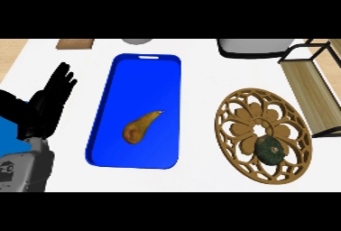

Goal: Pick the croissant from the placemat and place it in the tiered shelf

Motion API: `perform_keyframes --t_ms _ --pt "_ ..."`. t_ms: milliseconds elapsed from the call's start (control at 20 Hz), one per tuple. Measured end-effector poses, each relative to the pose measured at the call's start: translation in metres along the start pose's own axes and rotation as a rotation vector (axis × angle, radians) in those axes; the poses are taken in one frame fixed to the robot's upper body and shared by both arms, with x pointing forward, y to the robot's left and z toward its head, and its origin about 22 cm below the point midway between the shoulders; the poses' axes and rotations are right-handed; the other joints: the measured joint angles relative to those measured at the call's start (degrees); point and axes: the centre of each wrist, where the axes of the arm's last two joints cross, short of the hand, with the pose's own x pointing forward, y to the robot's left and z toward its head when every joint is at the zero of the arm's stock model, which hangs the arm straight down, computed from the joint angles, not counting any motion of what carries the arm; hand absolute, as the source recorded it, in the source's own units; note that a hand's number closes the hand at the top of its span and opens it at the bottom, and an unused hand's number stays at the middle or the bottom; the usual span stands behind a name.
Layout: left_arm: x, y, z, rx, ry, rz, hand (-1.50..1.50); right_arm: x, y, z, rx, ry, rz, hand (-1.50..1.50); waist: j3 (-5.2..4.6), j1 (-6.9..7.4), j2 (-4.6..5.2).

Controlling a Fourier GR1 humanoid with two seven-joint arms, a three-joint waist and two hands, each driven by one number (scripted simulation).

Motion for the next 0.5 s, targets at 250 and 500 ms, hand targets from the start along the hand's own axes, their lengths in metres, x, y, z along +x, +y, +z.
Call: perform_keyframes --t_ms 250,500 --pt "0.0 0.0 -0.003 0.002 0.007 0.004 0.0 -0.019 -0.047 0.022 0.067 -0.058 -0.045 -1.5 0.0 -0.1 0.04" --pt "-0.004 -0.006 -0.001 -0.004 -0.001 0.003 0.0 -0.025 -0.079 0.043 0.107 -0.149 -0.006 -1.5 0.01 0.31 0.13"
